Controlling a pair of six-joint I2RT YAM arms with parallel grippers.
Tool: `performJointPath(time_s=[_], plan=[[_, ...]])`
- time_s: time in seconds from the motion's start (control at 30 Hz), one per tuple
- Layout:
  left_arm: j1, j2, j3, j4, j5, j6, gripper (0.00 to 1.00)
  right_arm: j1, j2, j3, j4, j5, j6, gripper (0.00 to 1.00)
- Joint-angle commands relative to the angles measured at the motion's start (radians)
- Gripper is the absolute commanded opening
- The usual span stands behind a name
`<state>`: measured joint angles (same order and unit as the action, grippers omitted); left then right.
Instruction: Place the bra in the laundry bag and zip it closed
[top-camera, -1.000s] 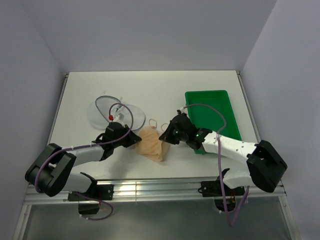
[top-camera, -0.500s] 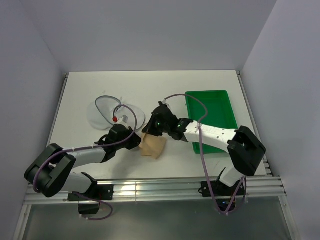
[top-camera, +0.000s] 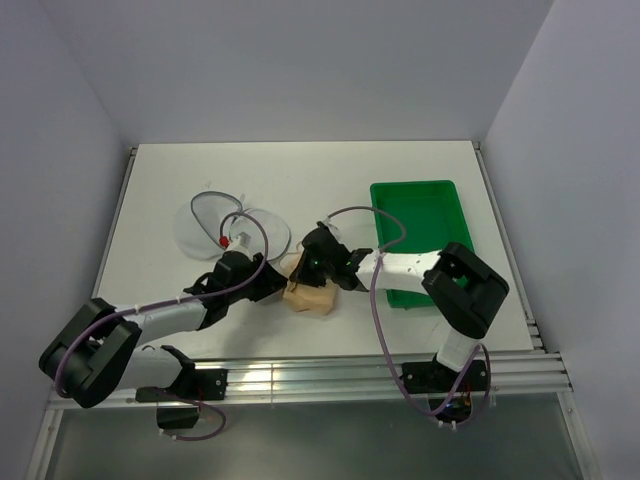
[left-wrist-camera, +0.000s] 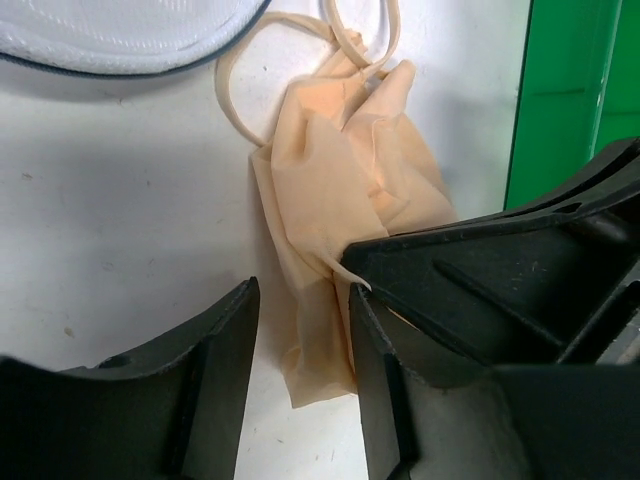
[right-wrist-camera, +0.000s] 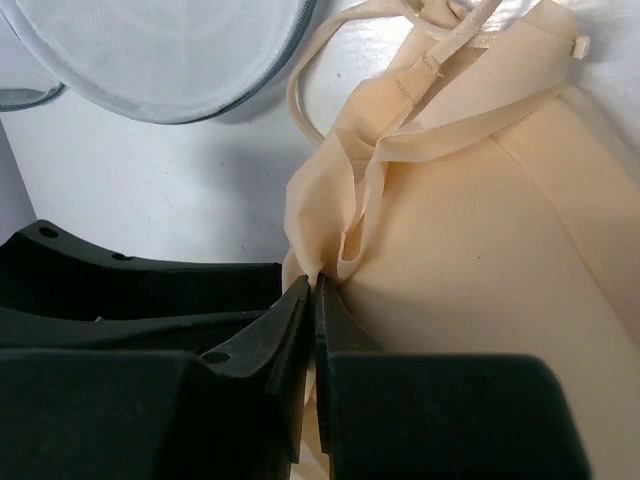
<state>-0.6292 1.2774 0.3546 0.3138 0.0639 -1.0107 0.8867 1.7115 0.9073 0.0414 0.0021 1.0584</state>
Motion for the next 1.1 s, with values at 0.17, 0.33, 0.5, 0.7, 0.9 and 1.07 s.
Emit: performJointPath(time_s=[0.17,0.33,0.5,0.7,0.9,1.07], plan=[[-0.006,-0.050,0.004,-0.016,-0.058,0.001,0.52,0.009,-0.088,0.033,-0.018,0.076,-0.031,0.32],[-0.004,-0.139,-0.017,-0.067,-0.122,-0.019,0.55,0.006,-0.124,0.059,-0.057,0.095,-0.049,0.45],[-0.004,-0.228,-0.003,-0.168,-0.187,-0.016,0.58,0.006,-0.170,0.081,-0.080,0.104,-0.057,0.47],[-0.004,-0.285,0.017,-0.200,-0.197,0.021,0.59,-0.021,-0.304,0.022,-0.135,0.145,-0.057,0.48],[-0.036,-0.153,0.073,-0.180,-0.153,0.093,0.60,-0.068,-0.487,-0.149,-0.150,0.113,-0.032,0.55],[-0.038,-0.090,0.083,-0.122,-0.130,0.106,0.61,-0.071,-0.561,-0.304,-0.097,0.076,0.023,0.73]])
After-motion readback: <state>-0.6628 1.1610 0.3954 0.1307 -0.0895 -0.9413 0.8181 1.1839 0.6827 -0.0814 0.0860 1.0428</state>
